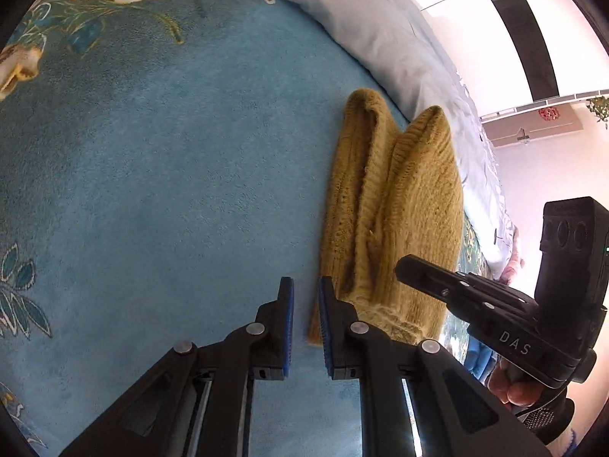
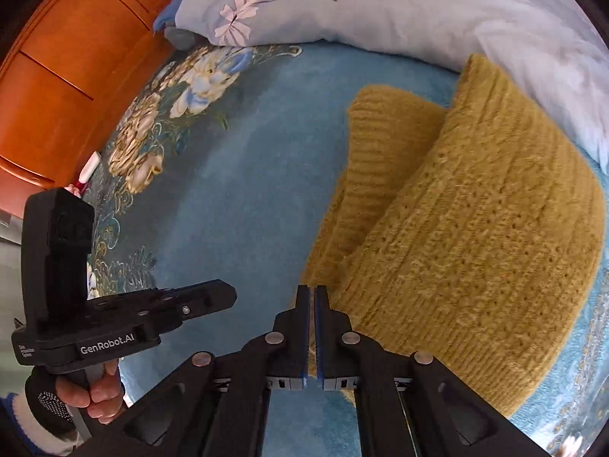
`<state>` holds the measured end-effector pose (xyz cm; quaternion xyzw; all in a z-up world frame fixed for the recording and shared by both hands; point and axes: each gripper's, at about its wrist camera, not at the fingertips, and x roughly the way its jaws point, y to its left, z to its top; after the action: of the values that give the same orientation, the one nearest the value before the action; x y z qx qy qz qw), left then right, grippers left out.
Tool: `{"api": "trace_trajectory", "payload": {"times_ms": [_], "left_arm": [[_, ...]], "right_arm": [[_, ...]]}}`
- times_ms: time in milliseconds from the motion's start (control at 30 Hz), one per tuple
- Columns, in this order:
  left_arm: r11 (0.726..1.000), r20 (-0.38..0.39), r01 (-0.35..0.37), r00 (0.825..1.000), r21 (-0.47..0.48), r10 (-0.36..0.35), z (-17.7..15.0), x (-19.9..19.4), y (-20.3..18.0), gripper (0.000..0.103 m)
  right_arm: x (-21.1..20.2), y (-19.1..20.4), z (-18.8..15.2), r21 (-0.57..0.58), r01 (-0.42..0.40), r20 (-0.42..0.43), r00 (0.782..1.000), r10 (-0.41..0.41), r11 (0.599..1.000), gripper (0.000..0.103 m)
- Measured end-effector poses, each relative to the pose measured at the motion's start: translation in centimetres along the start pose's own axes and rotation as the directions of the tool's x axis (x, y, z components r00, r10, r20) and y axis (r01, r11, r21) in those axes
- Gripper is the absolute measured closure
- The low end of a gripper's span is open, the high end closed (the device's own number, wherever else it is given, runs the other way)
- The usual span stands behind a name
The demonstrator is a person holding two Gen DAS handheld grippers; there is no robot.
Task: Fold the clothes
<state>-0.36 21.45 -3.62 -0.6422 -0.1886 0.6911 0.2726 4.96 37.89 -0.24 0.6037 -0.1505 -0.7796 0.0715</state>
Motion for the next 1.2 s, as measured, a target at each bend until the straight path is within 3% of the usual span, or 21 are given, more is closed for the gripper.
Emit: {"api": "trace_trajectory", "payload": {"times_ms": [167, 233, 333, 433, 533, 567, 600, 767, 1000, 1200], "left_arm": [[0.997, 0.017, 0.017, 1.0, 0.077, -0.018, 0.8, 0.1, -1.6, 0.085], [0.993, 0.014, 0.044, 0.999, 0.108, -0.046, 1.2, 0.7, -2.9, 0.069], [0.983, -0.028, 0.094, 0.996, 0.161, -0.09, 1.7, 2.5, -5.5, 0.061], [0.967, -0.07, 0.105, 0.993, 0.232, -0.091, 1.7, 4.7, -8.0, 0.059], [0.967, -0.102, 0.059, 0.994, 0.25, -0.034, 1.2, 6.4, -8.3, 0.059], [0.971, -0.116, 0.053, 0.993, 0.234, -0.026, 1.2, 6.3, -7.7, 0.059], [0.974, -0.119, 0.057, 0.992, 0.217, -0.031, 1.2, 6.6, -7.4, 0.059], [0.982, -0.127, 0.108, 0.988, 0.153, -0.089, 1.4, 7.7, -6.5, 0.059], [0.982, -0.093, 0.147, 0.986, 0.118, -0.137, 1.5, 8.5, -6.2, 0.06], [0.981, -0.068, 0.171, 0.984, 0.093, -0.165, 0.7, 8.2, -6.1, 0.061]], "right_arm": [[-2.2, -1.3, -0.2, 0.043, 0.049, 0.07, 0.996, -0.052, 0.998, 0.097], [-3.8, -2.6, 0.1, 0.067, 0.098, 0.107, 0.989, -0.104, 0.993, 0.097], [-5.4, -4.8, 2.2, 0.075, 0.178, 0.113, 0.976, -0.186, 0.981, 0.097], [-5.8, -7.3, 5.3, 0.086, 0.231, 0.113, 0.964, -0.239, 0.969, 0.096], [-5.5, -8.6, 8.9, 0.077, 0.248, 0.11, 0.96, -0.256, 0.966, 0.081], [-5.2, -8.6, 10.0, 0.062, 0.257, 0.111, 0.959, -0.262, 0.964, 0.065], [-4.9, -8.6, 11.0, 0.048, 0.265, 0.112, 0.957, -0.269, 0.963, 0.055], [-2.4, -8.2, 15.1, -0.023, 0.329, 0.104, 0.94, -0.325, 0.944, 0.046], [1.1, -10.8, 17.3, -0.055, 0.355, 0.004, 0.935, -0.355, 0.933, 0.046], [0.9, -11.5, 16.7, -0.066, 0.343, 0.001, 0.939, -0.344, 0.937, 0.054]]}}
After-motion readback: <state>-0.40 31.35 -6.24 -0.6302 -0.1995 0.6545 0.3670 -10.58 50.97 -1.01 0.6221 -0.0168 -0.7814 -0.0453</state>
